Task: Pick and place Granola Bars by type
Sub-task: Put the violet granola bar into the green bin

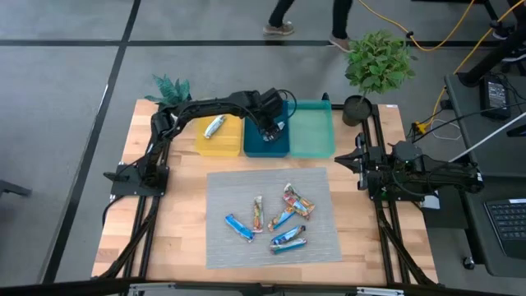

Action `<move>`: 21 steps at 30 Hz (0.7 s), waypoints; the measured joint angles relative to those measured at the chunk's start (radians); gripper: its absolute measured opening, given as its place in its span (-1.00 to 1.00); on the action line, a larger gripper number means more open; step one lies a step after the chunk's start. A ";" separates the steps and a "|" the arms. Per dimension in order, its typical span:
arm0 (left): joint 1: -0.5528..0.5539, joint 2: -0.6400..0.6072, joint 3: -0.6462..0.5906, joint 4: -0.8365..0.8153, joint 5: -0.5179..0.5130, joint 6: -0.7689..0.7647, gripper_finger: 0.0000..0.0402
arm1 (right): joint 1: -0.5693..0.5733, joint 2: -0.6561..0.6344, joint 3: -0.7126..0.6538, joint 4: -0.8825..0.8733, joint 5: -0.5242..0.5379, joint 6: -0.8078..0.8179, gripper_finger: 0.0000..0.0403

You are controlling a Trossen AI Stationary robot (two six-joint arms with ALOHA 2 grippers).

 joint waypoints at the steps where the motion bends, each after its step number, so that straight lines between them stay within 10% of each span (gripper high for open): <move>1: -0.014 -0.021 0.000 -0.003 0.000 -0.001 -0.31 | 0.000 0.000 0.000 0.000 0.000 0.000 -0.86; 13: -0.263 -0.268 0.002 -0.006 -0.215 -0.062 -0.37 | 0.000 0.000 0.000 0.039 0.000 -0.001 -0.86; 21: -0.426 -0.312 -0.044 -0.302 -0.239 -0.171 -0.38 | 0.000 0.000 0.000 0.044 0.000 -0.001 -0.86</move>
